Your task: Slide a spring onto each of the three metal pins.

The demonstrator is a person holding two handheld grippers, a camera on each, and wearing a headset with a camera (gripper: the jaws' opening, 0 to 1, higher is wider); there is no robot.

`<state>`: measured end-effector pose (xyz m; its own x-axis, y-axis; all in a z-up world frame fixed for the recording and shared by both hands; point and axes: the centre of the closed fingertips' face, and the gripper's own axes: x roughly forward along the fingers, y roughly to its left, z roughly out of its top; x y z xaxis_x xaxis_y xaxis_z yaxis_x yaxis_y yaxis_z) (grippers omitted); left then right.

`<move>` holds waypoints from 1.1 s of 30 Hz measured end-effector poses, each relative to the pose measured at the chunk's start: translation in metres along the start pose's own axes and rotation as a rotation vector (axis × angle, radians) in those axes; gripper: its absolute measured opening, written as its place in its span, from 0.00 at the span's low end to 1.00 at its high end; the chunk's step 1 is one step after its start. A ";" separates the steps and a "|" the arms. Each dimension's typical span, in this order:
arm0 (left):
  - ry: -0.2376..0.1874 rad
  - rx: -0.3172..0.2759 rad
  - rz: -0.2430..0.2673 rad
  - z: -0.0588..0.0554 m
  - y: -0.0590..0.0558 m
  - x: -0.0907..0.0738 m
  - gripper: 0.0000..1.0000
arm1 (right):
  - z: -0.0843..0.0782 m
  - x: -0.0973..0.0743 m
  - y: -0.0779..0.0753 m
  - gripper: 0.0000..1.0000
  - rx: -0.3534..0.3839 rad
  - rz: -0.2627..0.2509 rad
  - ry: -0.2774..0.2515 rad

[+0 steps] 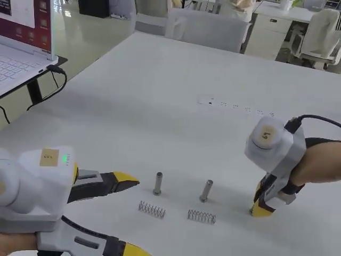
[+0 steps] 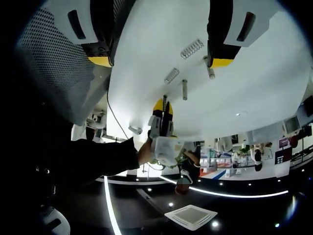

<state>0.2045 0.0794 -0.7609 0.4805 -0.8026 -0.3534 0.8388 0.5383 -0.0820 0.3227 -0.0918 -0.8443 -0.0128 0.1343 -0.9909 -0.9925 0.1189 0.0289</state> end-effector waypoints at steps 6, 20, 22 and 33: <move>-0.004 0.000 0.001 0.001 0.000 0.000 0.74 | 0.003 -0.003 0.001 0.19 -0.015 -0.012 -0.014; -0.002 -0.001 0.000 0.000 0.001 0.000 0.74 | 0.023 -0.012 0.010 0.21 -0.069 -0.020 -0.066; -0.001 -0.001 -0.001 0.000 0.000 0.000 0.74 | 0.026 -0.013 0.014 0.22 -0.079 -0.019 -0.073; -0.001 -0.003 -0.001 0.000 0.000 0.000 0.73 | 0.041 -0.014 0.029 0.22 -0.117 -0.007 -0.095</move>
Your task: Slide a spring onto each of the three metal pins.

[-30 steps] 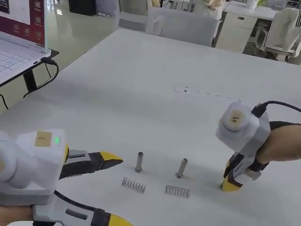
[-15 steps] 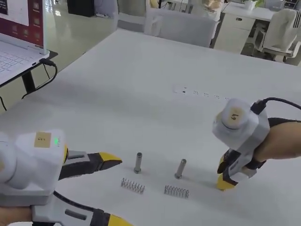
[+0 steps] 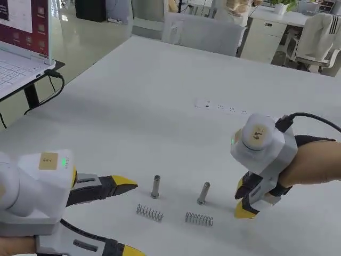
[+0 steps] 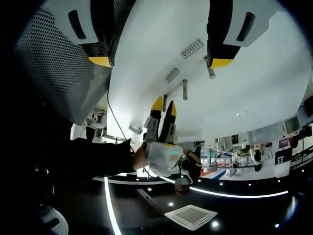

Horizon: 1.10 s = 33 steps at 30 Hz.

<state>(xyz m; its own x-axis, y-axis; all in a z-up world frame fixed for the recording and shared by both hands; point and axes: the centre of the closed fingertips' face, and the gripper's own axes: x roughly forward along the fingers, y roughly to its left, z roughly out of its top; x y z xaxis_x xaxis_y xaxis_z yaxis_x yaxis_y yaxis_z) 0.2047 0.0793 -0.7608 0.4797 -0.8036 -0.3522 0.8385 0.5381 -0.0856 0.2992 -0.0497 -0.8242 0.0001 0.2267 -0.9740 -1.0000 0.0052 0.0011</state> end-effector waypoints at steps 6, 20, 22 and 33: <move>0.002 0.001 -0.002 0.000 -0.001 0.000 0.73 | 0.009 0.003 0.009 0.21 -0.022 0.008 -0.007; 0.001 -0.001 -0.001 0.000 0.000 0.001 0.72 | 0.026 0.015 0.025 0.19 -0.062 0.029 -0.023; 0.002 -0.001 -0.002 0.000 -0.001 0.001 0.72 | 0.028 0.016 0.027 0.18 -0.067 0.030 -0.024; 0.004 -0.004 0.000 -0.001 0.000 0.001 0.71 | 0.035 0.028 0.028 0.15 -0.084 0.033 -0.032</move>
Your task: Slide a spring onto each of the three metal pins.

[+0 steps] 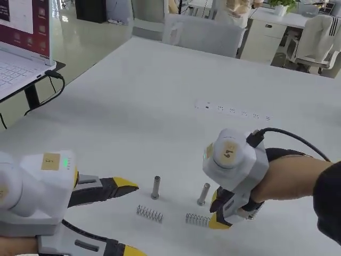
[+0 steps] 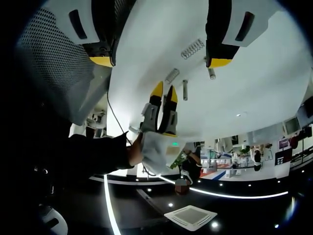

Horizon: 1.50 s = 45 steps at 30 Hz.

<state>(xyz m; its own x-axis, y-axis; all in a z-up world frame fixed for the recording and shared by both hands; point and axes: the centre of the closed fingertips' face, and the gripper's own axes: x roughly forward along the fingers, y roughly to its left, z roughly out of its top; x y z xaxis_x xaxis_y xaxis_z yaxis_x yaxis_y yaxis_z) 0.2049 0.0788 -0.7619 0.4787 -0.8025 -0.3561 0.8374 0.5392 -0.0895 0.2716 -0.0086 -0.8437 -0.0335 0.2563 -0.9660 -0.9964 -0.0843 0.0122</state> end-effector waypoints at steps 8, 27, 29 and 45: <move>0.002 -0.003 0.002 -0.001 0.000 0.000 0.71 | -0.001 0.008 0.000 0.14 -0.013 -0.005 0.015; 0.000 -0.004 0.004 0.000 0.001 0.000 0.70 | -0.002 0.017 -0.002 0.12 -0.031 -0.017 0.034; 0.000 -0.005 0.004 0.000 0.002 0.000 0.70 | -0.001 0.017 -0.002 0.11 -0.035 -0.021 0.034; 0.004 0.000 -0.002 0.000 0.000 0.001 0.69 | -0.002 0.017 -0.001 0.09 -0.013 -0.037 0.023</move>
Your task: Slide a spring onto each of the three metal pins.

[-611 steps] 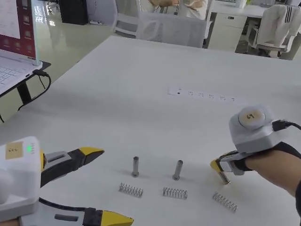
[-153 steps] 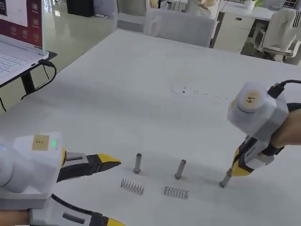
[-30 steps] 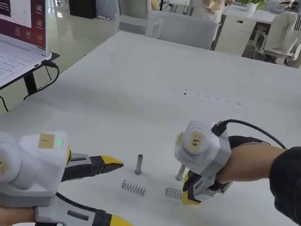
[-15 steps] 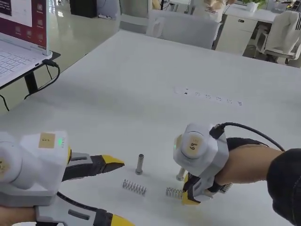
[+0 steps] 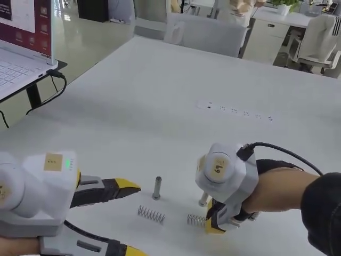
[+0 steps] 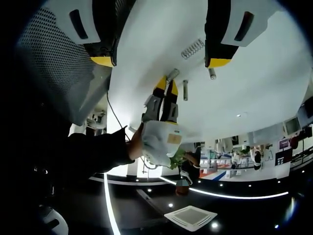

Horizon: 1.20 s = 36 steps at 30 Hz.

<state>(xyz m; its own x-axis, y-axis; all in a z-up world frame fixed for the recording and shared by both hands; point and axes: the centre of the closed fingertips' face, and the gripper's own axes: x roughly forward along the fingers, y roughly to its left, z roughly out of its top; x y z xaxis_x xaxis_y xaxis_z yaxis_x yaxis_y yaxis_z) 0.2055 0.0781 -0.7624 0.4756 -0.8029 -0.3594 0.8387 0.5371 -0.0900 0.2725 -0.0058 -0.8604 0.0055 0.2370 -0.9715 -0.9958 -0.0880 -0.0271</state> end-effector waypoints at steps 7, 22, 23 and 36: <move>0.003 0.005 -0.003 0.000 -0.001 0.000 0.69 | 0.000 0.000 -0.001 0.08 0.025 -0.016 -0.015; -0.001 0.022 0.006 0.007 0.003 -0.006 0.67 | -0.006 -0.002 0.008 0.08 0.056 -0.016 -0.005; -0.001 0.024 0.005 0.007 0.003 -0.006 0.67 | -0.006 -0.003 0.009 0.08 0.058 -0.013 -0.004; 0.011 0.046 -0.009 0.012 0.004 -0.003 0.66 | 0.000 -0.032 0.021 0.08 0.089 -0.004 -0.058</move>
<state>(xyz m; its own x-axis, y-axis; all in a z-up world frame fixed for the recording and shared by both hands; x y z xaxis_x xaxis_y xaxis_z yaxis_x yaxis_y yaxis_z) 0.2105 0.0797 -0.7502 0.4656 -0.8046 -0.3686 0.8542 0.5175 -0.0506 0.2511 -0.0157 -0.8297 0.0070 0.2926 -0.9562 -1.0000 -0.0013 -0.0077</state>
